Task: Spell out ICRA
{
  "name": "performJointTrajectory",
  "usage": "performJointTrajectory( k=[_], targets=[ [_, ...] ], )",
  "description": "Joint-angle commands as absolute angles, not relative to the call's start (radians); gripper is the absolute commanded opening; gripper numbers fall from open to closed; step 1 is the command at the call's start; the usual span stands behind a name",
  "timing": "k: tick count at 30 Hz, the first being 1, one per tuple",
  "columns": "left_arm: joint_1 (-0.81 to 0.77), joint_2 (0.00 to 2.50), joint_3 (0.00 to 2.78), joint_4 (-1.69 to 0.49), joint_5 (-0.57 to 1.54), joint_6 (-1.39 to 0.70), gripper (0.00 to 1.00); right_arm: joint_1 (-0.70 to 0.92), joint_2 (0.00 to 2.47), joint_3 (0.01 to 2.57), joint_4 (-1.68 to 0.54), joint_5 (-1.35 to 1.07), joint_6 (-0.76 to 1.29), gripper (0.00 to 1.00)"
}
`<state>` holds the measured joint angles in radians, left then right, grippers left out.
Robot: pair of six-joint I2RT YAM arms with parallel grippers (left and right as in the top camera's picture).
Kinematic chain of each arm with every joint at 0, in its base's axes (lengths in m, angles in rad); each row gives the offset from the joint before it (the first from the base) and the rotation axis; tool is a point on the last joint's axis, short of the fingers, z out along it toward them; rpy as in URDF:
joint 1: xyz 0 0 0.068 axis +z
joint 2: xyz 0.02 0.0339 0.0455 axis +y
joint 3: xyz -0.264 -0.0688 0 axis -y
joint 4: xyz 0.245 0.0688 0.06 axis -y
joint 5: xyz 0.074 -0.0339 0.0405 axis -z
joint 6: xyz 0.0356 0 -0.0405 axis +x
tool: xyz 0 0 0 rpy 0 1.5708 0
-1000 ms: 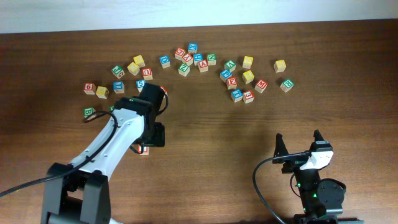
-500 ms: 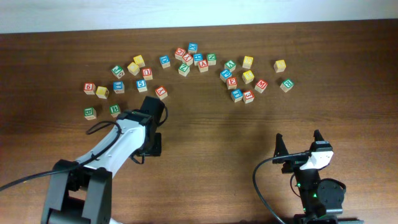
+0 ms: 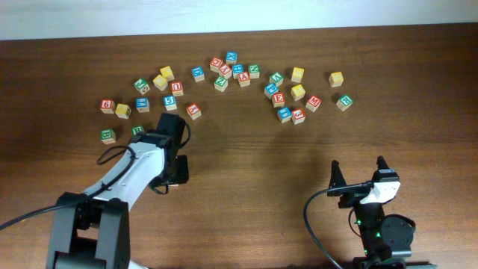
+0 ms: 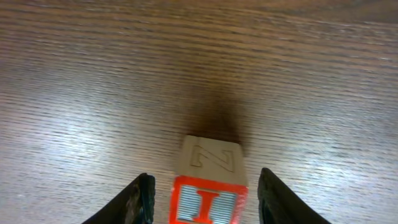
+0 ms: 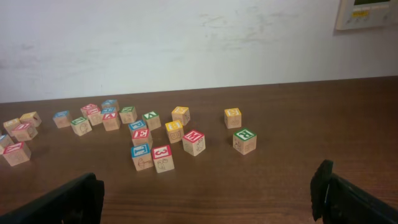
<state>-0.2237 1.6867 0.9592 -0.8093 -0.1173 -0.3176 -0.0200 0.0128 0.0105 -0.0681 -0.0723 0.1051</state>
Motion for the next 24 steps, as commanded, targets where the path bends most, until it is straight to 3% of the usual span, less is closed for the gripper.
performJointTrajectory(
  k=[1, 10, 12, 24],
  targets=[
    [-0.221, 1.675, 0.949, -0.807, -0.082, -0.321, 0.41, -0.027, 0.007, 0.006, -0.074, -0.07, 0.108, 0.98],
    [-0.221, 1.675, 0.949, -0.794, -0.086, -0.321, 0.23, -0.027, 0.007, 0.006, -0.074, -0.07, 0.109, 0.98],
    [-0.221, 1.675, 0.949, -0.773, -0.087, -0.32, 0.15, -0.027, 0.007, 0.006, -0.074, -0.071, 0.109, 0.98],
    [-0.221, 1.675, 0.949, -0.681, -0.102, -0.27, 0.16, -0.027, 0.007, 0.006, -0.074, -0.071, 0.109, 0.98]
  ],
)
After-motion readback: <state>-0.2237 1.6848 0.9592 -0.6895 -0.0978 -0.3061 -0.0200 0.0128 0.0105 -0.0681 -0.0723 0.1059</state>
